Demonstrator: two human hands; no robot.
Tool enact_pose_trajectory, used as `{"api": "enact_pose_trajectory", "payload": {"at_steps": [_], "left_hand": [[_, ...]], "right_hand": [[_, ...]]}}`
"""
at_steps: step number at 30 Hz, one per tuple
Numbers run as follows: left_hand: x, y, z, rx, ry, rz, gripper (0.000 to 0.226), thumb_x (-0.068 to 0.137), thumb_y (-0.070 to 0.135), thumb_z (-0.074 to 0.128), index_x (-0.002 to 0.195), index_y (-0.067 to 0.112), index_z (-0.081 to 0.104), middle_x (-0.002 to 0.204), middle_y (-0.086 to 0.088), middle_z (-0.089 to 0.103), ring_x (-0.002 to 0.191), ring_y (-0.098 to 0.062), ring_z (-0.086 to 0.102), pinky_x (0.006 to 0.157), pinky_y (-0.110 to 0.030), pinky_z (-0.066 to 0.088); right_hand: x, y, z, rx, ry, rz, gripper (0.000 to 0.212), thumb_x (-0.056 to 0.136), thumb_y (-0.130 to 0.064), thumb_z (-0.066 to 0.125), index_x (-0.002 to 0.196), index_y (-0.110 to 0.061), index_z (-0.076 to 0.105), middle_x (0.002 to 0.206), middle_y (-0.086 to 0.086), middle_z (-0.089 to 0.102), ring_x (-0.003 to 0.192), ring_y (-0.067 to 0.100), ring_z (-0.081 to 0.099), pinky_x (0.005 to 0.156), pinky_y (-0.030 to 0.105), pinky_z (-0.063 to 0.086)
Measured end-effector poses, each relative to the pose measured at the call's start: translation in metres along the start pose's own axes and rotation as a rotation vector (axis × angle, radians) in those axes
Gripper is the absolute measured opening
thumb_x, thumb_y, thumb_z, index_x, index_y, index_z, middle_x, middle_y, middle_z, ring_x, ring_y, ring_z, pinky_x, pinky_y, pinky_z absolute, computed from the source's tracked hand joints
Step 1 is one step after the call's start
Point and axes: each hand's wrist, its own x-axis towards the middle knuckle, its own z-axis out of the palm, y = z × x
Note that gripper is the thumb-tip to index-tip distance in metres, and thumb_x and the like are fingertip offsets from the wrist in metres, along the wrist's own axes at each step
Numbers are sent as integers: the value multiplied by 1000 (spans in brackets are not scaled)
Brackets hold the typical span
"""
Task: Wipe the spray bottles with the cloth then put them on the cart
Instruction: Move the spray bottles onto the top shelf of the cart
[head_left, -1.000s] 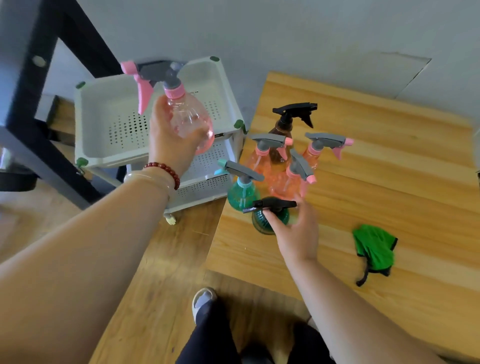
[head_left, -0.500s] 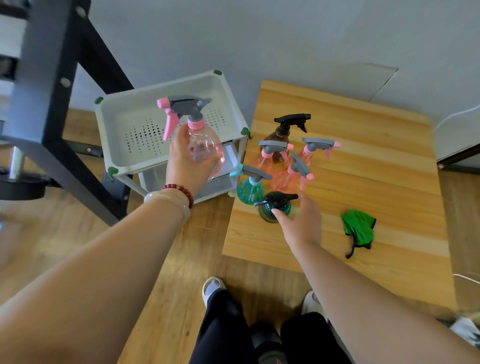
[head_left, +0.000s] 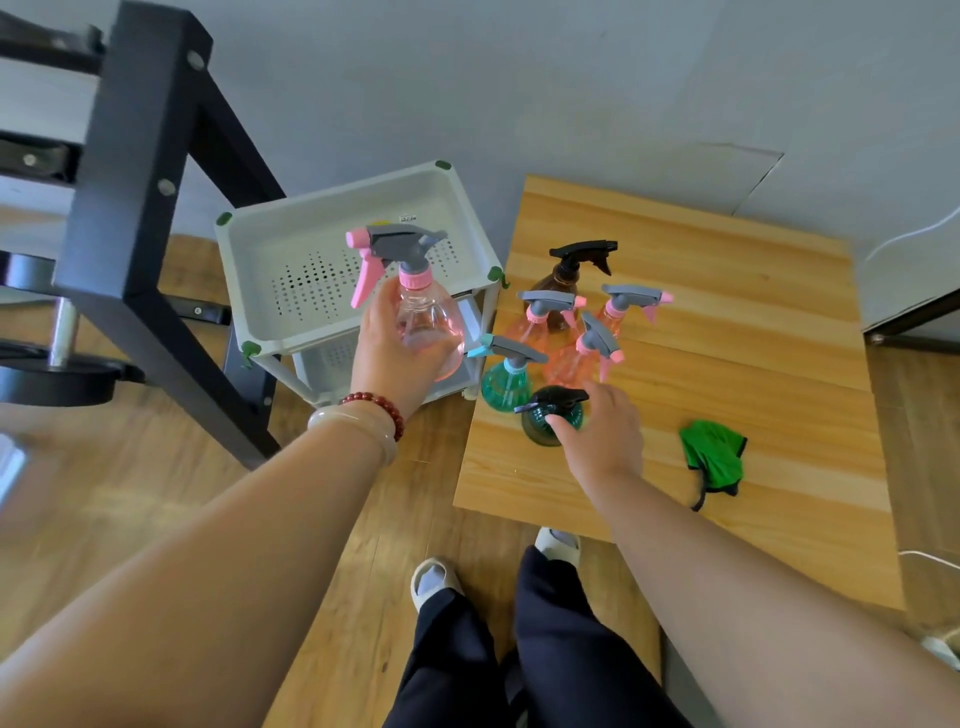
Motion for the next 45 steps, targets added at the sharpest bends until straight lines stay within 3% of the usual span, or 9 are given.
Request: {"api": "enact_pose_trajectory", "payload": {"at_steps": [7, 12, 16, 22, 30, 34, 38, 42, 45], "left_hand": [[3, 3, 23, 19, 54, -58, 71, 81, 12, 78, 138, 32, 40, 125, 17, 50, 99, 24, 48, 78, -2, 40], [8, 9, 38, 55, 103, -81, 75, 82, 9, 75, 143, 27, 36, 130, 11, 47, 119, -7, 49, 98, -26, 42], [13, 7, 48, 67, 173, -100, 71, 84, 8, 74, 140, 29, 37, 119, 22, 46, 113, -4, 47, 81, -4, 35], [25, -1, 48, 102, 208, -121, 78, 82, 16, 76, 146, 30, 35, 134, 10, 44, 117, -9, 47, 96, -29, 42], [88, 5, 31, 106, 195, -68, 71, 81, 18, 74, 142, 27, 38, 131, 9, 47, 119, -11, 49, 99, -29, 43], [122, 9, 21, 133, 197, -15, 57, 83, 11, 72, 131, 23, 44, 107, 25, 46, 95, 19, 50, 74, 2, 36], [129, 6, 16, 101, 191, -16, 63, 80, 15, 76, 133, 25, 44, 116, 16, 53, 104, 6, 55, 87, -13, 46], [125, 7, 16, 125, 150, -14, 65, 82, 17, 75, 138, 25, 42, 108, 27, 47, 94, 20, 46, 75, -3, 35], [122, 8, 16, 136, 146, -6, 64, 83, 17, 74, 138, 25, 43, 105, 30, 44, 90, 19, 45, 73, -5, 33]], "right_hand": [[33, 6, 7, -126, -124, -112, 49, 93, -35, 63, 138, -23, 51, 138, -2, 51, 128, 22, 42, 105, 32, 35], [49, 16, 6, -158, -212, -150, 44, 96, -35, 58, 138, -26, 51, 141, -6, 48, 131, 20, 40, 107, 33, 33], [60, 16, 7, -209, -272, -219, 39, 98, -35, 53, 136, -28, 52, 139, -6, 51, 131, 21, 42, 108, 36, 34], [64, 16, 6, -299, -293, -305, 30, 101, -35, 47, 129, -28, 56, 130, -7, 54, 126, 21, 44, 103, 35, 36], [71, 12, 13, -297, -305, -327, 25, 100, -33, 50, 122, -29, 62, 125, -13, 58, 120, 16, 49, 110, 38, 33], [70, 6, 10, -215, -291, -302, 25, 99, -27, 54, 120, -21, 66, 121, -8, 62, 114, 18, 54, 95, 30, 42], [68, 2, -1, -190, -283, -255, 26, 98, -29, 55, 120, -19, 66, 119, -6, 64, 108, 17, 57, 86, 29, 45], [62, -8, -26, -250, -261, -298, 20, 98, -36, 53, 94, -19, 62, 83, -6, 58, 81, 18, 54, 58, 27, 32], [59, -29, -50, -77, -218, -342, 21, 94, -32, 62, 88, -12, 64, 73, -7, 50, 74, 16, 48, 53, 24, 30]]}}
